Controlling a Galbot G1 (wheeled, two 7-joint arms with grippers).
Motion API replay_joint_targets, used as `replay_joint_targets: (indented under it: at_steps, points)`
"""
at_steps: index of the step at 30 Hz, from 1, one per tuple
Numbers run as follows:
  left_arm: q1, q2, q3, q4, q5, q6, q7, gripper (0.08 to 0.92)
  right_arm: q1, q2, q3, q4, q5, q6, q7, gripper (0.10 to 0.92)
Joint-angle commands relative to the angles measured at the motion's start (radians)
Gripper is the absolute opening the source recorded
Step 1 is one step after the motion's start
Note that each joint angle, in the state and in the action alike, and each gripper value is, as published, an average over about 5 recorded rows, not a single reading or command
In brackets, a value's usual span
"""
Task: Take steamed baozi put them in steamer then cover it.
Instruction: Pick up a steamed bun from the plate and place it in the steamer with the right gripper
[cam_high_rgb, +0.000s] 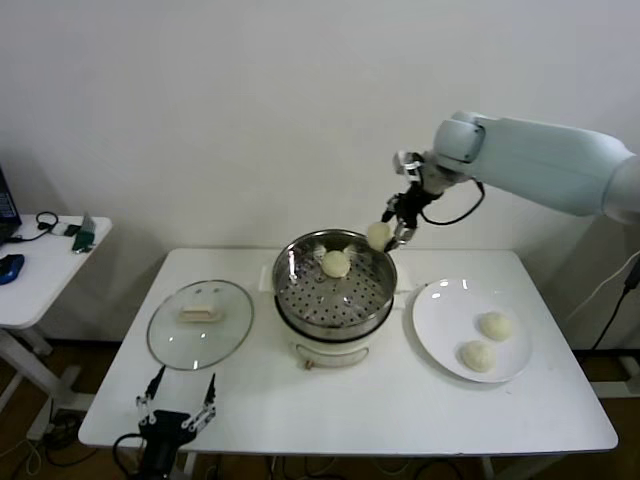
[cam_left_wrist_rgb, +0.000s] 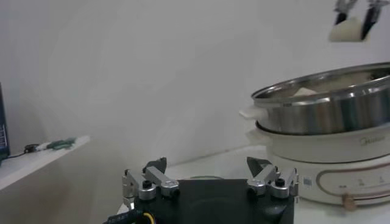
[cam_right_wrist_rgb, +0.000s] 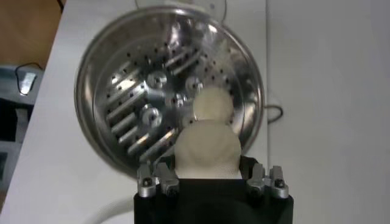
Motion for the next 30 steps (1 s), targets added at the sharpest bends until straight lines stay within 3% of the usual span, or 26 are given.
replay_joint_targets:
  at_steps: [1, 15, 30]
  points:
    - [-0.008, -0.016, 0.007, -0.012, 0.012, 0.006, 0.001, 0.823, -0.019, 0.161, -0.028, -0.018, 0.084, -0.023, 0.027, 0.679]
    - [-0.017, -0.017, -0.013, -0.005, 0.000, 0.009, 0.005, 0.823, -0.194, 0.344, -0.032, -0.199, 0.057, -0.002, 0.025, 0.686]
    - [-0.030, -0.010, -0.017, 0.008, -0.005, 0.012, 0.006, 0.823, -0.241, 0.351, -0.045, -0.235, 0.010, 0.004, 0.015, 0.691]
